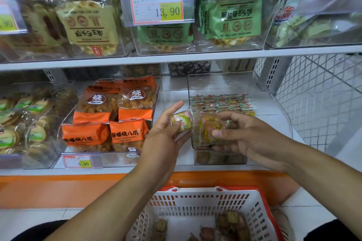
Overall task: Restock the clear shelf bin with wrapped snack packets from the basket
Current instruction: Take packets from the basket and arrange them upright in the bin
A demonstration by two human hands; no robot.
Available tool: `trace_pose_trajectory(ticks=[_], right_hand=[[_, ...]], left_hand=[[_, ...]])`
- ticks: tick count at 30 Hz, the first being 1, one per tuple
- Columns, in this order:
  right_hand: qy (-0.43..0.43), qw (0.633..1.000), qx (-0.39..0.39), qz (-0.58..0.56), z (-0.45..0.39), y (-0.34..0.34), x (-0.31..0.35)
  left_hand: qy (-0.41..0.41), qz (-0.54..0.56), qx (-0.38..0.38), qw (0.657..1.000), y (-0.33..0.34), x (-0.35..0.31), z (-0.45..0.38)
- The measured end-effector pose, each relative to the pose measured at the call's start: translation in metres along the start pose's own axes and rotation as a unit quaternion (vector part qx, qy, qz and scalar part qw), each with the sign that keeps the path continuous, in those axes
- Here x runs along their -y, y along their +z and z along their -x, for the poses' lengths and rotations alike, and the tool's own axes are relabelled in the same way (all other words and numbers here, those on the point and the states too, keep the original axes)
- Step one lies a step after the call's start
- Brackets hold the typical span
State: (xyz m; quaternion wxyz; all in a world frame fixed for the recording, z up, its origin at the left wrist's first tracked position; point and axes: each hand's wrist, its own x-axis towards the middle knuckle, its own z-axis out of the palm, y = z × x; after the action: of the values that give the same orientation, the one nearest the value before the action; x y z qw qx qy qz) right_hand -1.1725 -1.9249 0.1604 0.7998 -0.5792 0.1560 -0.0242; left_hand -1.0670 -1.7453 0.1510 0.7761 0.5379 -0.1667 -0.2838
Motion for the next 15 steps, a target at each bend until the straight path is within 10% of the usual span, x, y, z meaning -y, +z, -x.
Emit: trace_pose_trajectory(ticks=[15], right_hand=[[-0.023,0.997,0.029,0.063,-0.002,0.011,-0.022]], left_hand=[[-0.005,-0.063,0.035,0.997,0.008,0.031,0.004]])
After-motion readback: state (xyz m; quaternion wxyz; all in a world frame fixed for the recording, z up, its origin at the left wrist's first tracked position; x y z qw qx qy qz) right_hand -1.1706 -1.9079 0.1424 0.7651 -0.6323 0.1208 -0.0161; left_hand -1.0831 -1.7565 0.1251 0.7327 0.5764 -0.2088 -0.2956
